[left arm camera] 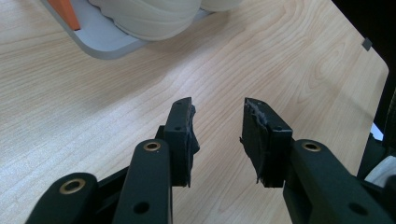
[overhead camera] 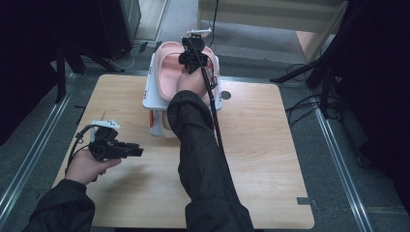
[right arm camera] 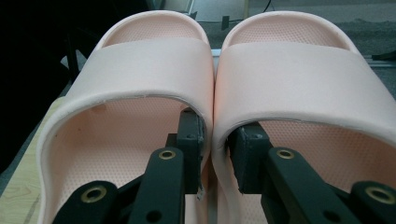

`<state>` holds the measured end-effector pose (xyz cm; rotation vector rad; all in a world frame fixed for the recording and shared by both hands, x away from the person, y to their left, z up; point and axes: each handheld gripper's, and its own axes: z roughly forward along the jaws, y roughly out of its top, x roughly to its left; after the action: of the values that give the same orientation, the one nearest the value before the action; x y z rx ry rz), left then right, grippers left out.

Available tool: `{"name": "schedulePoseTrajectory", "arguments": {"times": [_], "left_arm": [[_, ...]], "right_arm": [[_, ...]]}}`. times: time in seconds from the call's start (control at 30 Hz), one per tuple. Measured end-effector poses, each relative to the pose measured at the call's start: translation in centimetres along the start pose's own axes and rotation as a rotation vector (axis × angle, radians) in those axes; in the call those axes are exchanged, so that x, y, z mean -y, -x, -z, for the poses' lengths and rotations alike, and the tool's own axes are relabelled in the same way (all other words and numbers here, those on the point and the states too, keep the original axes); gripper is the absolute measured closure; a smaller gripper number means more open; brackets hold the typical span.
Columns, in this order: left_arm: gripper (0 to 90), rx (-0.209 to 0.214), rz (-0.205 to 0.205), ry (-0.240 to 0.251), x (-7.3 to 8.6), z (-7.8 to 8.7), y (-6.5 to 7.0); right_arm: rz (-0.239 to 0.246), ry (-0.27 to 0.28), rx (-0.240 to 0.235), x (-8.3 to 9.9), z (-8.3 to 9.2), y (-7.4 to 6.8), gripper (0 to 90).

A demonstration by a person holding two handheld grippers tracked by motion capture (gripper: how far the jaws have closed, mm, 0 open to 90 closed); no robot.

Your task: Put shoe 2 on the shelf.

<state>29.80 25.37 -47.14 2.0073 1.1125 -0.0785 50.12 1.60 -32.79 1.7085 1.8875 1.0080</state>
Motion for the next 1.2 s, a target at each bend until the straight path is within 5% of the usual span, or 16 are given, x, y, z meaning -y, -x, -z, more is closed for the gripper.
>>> {"name": "schedulePoseTrajectory", "arguments": {"times": [0.63, 1.2], "left_arm": [[62.9, -0.001, -0.002, -0.009, -0.1, -0.1, 0.0], [63.0, -0.011, -0.007, -0.012, -0.1, -0.1, 0.0]], "right_arm": [[0.018, 0.012, -0.022, 0.5, 0.1, -0.2, 58.7], [0.05, -0.011, -0.122, 1.0, 1.5, 0.7, 48.5]]}}
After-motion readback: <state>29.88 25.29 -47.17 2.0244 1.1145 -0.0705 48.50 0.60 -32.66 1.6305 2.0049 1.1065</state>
